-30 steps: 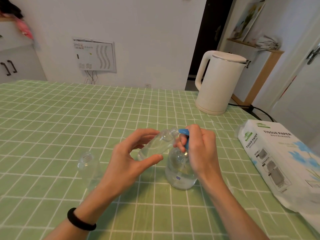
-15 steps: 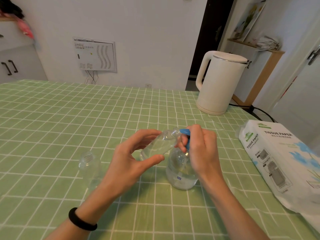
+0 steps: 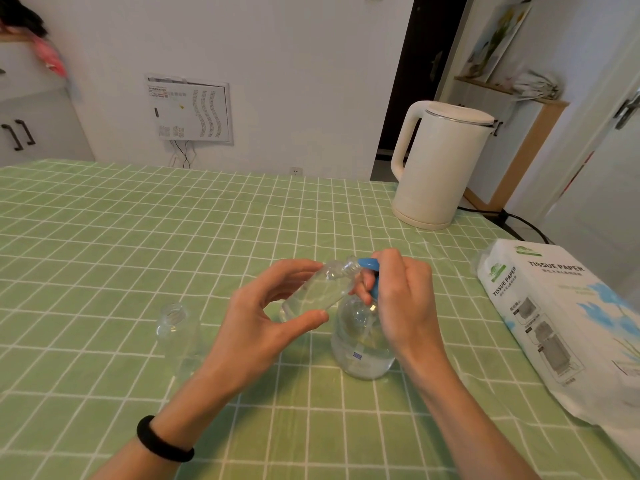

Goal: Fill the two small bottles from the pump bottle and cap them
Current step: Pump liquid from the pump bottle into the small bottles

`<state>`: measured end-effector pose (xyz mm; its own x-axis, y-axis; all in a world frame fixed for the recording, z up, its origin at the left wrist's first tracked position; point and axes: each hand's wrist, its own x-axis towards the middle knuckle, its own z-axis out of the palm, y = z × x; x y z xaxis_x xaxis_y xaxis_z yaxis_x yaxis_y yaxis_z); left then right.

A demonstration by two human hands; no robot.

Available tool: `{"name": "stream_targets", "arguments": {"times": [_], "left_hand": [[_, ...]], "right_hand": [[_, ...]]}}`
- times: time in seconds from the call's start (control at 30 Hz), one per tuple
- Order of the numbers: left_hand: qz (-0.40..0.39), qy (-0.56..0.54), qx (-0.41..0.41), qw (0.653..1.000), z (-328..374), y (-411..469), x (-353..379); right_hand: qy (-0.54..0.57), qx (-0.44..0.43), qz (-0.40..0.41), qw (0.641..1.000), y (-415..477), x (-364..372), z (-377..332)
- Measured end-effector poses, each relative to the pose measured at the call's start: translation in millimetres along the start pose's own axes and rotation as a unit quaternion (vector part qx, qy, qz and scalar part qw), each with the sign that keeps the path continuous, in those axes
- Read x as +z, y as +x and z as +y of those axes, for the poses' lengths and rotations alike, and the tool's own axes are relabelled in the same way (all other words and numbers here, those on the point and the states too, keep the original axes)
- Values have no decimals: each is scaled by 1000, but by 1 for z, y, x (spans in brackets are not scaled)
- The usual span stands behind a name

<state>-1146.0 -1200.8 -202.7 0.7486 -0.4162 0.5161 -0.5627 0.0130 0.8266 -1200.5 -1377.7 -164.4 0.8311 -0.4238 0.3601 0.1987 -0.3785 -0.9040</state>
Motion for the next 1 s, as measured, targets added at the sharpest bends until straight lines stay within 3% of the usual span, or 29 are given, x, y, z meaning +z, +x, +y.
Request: {"name": "stream_targets", "arguments": {"times": [0.27,1.0], "left_hand": [[-2,5,-6,1000,-2,-1,-1],[-4,-2,-10,1000,3,-1,2]], "right_hand": [[19,27,7,999,0,1,1],[15,-6,0,1000,1,0,3]]}}
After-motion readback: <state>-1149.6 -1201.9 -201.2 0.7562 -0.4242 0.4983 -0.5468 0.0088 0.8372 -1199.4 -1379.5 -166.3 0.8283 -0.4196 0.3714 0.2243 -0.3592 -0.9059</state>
